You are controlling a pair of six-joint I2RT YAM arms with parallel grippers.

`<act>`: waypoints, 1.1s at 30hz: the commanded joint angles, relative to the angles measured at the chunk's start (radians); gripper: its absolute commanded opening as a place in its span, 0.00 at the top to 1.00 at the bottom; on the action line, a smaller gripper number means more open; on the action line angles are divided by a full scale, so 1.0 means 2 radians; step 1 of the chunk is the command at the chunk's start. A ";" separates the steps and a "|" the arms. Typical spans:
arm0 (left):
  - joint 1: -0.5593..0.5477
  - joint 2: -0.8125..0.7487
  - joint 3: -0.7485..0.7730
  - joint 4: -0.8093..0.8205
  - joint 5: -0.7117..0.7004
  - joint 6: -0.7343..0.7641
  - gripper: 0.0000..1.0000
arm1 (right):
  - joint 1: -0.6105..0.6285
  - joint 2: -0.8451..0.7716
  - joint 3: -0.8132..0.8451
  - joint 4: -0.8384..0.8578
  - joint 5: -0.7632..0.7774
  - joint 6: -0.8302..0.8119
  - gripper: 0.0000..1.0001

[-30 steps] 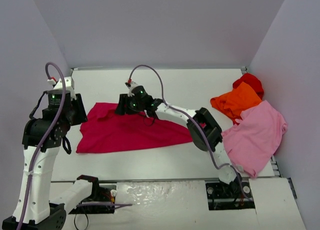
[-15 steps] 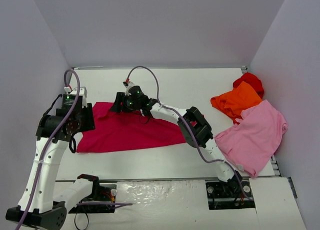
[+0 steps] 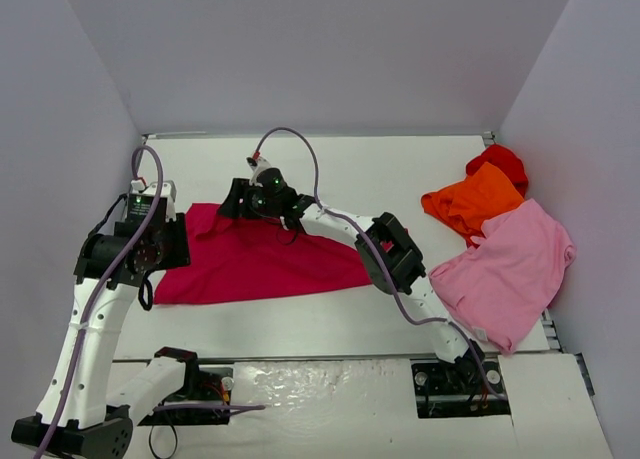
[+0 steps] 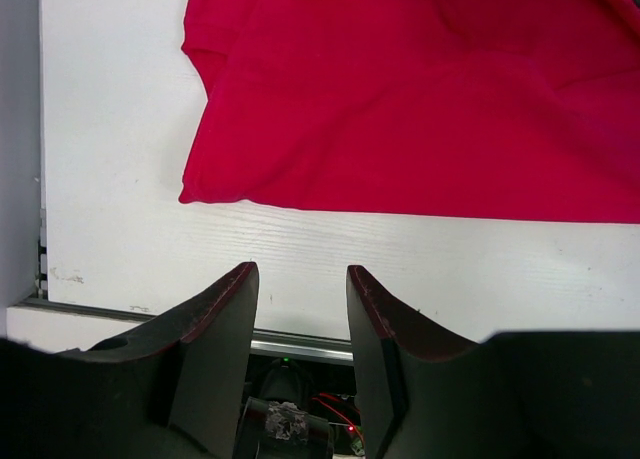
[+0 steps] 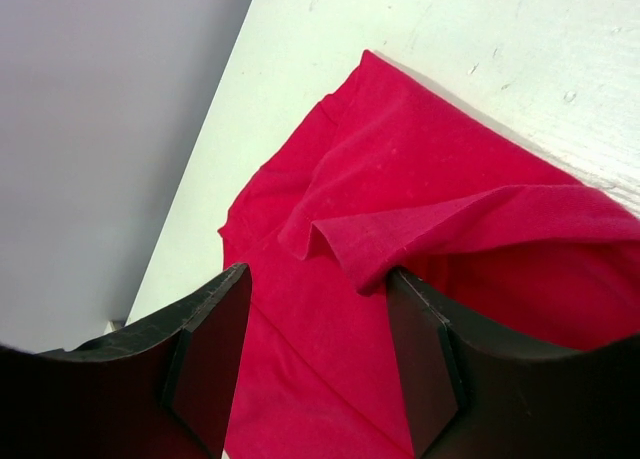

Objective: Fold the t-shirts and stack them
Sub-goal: Fold the other side of the tshirt into a rectangle

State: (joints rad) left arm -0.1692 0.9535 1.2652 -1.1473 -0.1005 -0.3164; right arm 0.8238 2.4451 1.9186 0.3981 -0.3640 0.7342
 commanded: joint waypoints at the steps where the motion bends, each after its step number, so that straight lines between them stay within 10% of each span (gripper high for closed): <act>1: -0.002 -0.003 0.006 0.007 0.001 0.009 0.62 | -0.006 -0.009 0.025 0.022 0.021 0.006 0.47; 9: -0.001 -0.008 0.006 0.001 -0.004 0.012 0.62 | -0.016 0.007 0.032 0.026 0.038 0.003 0.54; 17: -0.001 -0.007 0.003 -0.001 -0.005 0.012 0.62 | -0.027 0.014 0.029 0.030 0.039 0.006 1.00; 33: -0.001 -0.003 -0.024 0.030 0.014 -0.006 0.62 | -0.021 -0.071 0.035 0.018 -0.007 0.007 1.00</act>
State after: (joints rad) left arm -0.1692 0.9512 1.1954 -1.1434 -0.0822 -0.3085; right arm 0.7684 2.4950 1.9366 0.3891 -0.3448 0.7658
